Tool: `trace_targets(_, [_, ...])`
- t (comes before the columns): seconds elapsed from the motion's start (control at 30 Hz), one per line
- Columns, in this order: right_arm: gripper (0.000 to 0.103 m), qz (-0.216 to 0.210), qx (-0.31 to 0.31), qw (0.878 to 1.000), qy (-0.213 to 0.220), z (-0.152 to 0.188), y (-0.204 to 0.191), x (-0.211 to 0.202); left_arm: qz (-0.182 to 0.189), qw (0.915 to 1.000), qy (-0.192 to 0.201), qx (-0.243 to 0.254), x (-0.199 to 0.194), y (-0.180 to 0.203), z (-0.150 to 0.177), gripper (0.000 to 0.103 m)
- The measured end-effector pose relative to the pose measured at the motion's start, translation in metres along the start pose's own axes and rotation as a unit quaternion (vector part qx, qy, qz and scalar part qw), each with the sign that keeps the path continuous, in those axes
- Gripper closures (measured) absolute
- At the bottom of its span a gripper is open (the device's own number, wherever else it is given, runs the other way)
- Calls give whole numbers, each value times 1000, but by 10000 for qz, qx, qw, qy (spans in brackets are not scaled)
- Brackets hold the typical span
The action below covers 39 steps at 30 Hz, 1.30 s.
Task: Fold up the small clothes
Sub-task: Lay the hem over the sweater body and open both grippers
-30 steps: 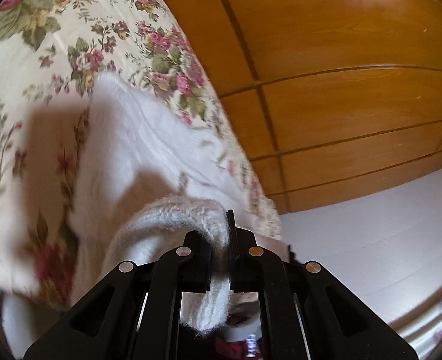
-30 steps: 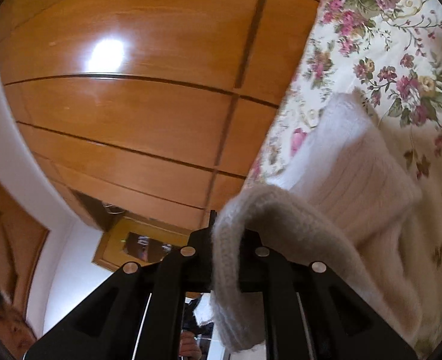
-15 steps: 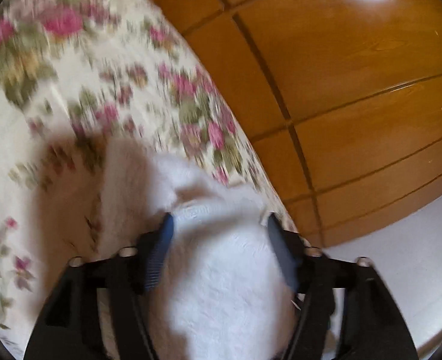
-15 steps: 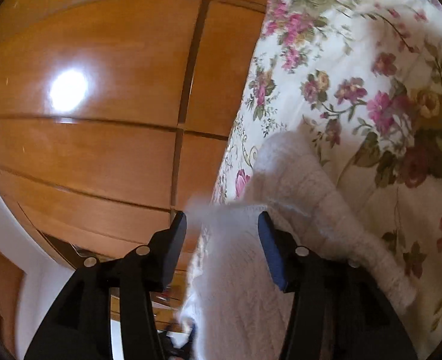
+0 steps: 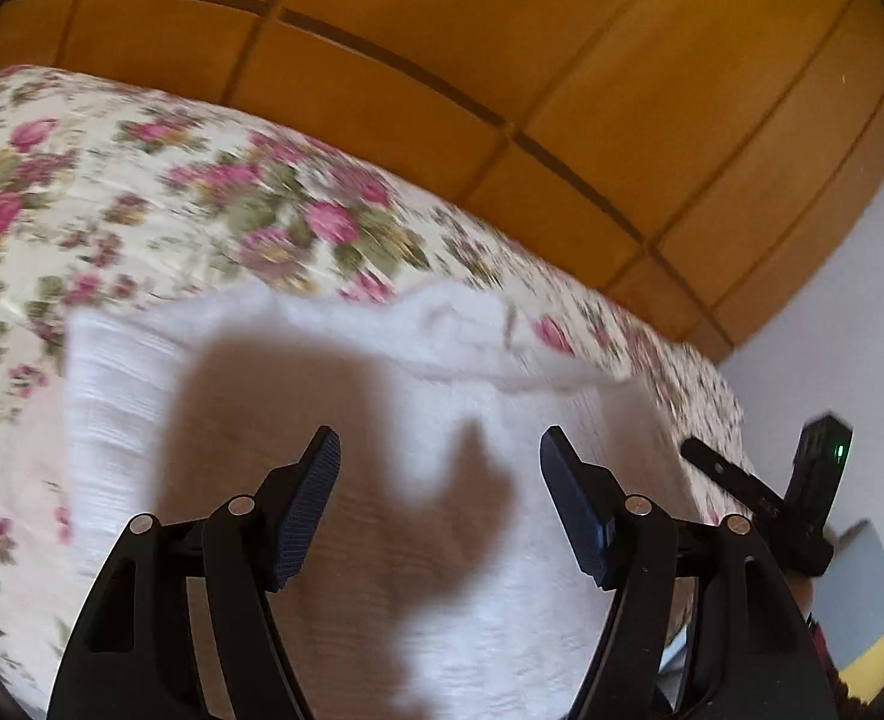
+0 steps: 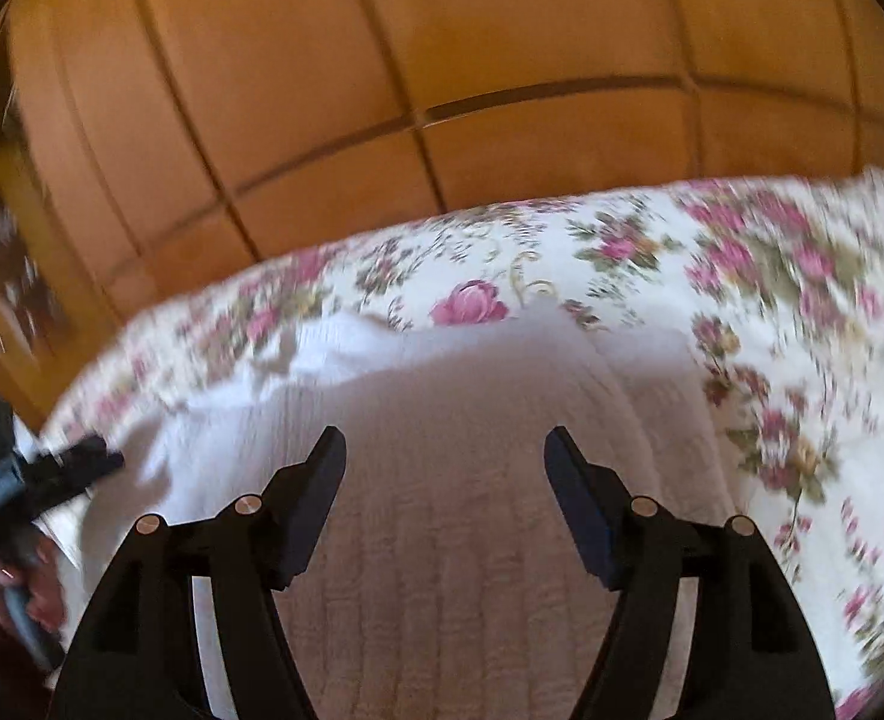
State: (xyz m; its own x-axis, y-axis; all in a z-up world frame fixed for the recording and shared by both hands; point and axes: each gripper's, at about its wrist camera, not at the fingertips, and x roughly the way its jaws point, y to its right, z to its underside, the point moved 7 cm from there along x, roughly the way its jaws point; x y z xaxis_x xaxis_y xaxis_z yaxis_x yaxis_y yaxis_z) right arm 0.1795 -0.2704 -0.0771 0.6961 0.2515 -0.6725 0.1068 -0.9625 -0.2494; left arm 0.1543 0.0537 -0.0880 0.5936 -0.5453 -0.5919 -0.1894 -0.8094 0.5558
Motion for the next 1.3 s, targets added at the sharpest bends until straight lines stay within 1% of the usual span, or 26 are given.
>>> trace_targets(0.03, [34, 57, -122, 9999, -66, 1, -4, 3, -40, 9999, -71, 77, 4, 4, 2, 35])
trace_targets(0.07, [37, 114, -236, 9995, -155, 2, -9, 9, -174, 9995, -164, 206, 12, 6, 5, 35])
trace_targets(0.13, [40, 434, -434, 9972, -415, 5, -9, 22, -617, 9961, -428, 465, 27, 4, 13, 35])
trace_targets(0.17, [47, 595, -479, 9953, -600, 9, -6, 33, -737, 9947, -520, 493, 34, 1, 16, 35])
trace_targets(0.2, [53, 609, -446, 9948, -682, 13, -3, 36, -815, 9939, -505, 537, 40, -2, 19, 44])
trace_targets(0.23, [75, 537, -372, 9950, -751, 16, -1, 44, -918, 9926, -467, 644, 42, -3, 20, 55])
trace_targets(0.27, [89, 435, -346, 9955, -771, 17, -1, 48, -1067, 9898, -427, 836, 45, -3, 19, 73])
trace_targets(0.3, [92, 401, -353, 9959, -727, 16, -2, 48, -1128, 9881, -399, 967, 45, -2, 18, 82])
trace_targets(0.33, [97, 428, -365, 9961, -677, 12, -3, 47, -1107, 9884, -391, 966, 43, 0, 15, 88])
trace_targets(0.37, [98, 441, -356, 9965, -614, 7, -4, 44, -1020, 9901, -377, 884, 41, 0, 10, 95])
trace_targets(0.4, [98, 458, -316, 9972, -493, 1, -3, 40, -955, 9916, -341, 798, 40, 1, 4, 98])
trace_targets(0.43, [98, 489, -269, 9978, -356, -7, -2, 36, -900, 9930, -253, 720, 37, 1, -6, 98])
trace_targets(0.5, [98, 580, -211, 9978, -229, -18, 4, 33, -942, 9922, -127, 806, 38, 5, -18, 98])
trace_targets(0.57, [98, 591, -137, 9978, -270, -22, 8, 36, -1022, 9908, -39, 883, 44, 7, -26, 98])
trace_targets(0.6, [98, 657, -127, 9972, -325, -21, 13, 43, -1068, 9902, -38, 895, 48, 6, -27, 98])
trace_targets(0.67, [95, 793, -67, 9957, -472, -13, 25, 58, -1361, 9869, -258, 825, 67, -6, -22, 98])
trace_targets(0.73, [90, 516, 312, 9969, -504, -2, 36, 69, -1317, 9886, -379, 621, 76, -16, -13, 97])
trace_targets(0.77, [88, 297, 471, 9978, -348, 0, 41, 69, -1250, 9899, -283, 597, 74, -18, -11, 95])
trace_targets(0.83, [86, 82, 580, 9981, -200, 1, 45, 66, -1178, 9907, -87, 673, 67, -19, -7, 92])
trace_targets(0.97, [80, -53, 584, 9983, -28, 2, 42, 61, -1056, 9915, 172, 745, 57, -19, 0, 88])
trace_targets(1.0, [79, -47, 556, 9984, 8, 2, 41, 61, -1033, 9916, 220, 744, 54, -19, 1, 84])
trace_targets(1.07, [76, -25, 517, 9986, 67, 2, 39, 59, -1031, 9917, 255, 721, 50, -17, 3, 82])
trace_targets(1.13, [76, 7, 495, 9987, 115, 3, 39, 59, -1111, 9916, 228, 628, 44, -11, 2, 74])
trace_targets(1.17, [75, 22, 482, 9988, 125, 3, 39, 59, -1034, 9927, 223, 586, 42, -4, 0, 63])
trace_targets(1.2, [75, 45, 462, 9988, 127, 3, 38, 59, -895, 9942, 246, 548, 39, 6, -2, 57])
trace_targets(1.3, [74, 68, 428, 9990, 145, 4, 38, 59, -644, 9945, 456, 696, 33, 38, -8, 55])
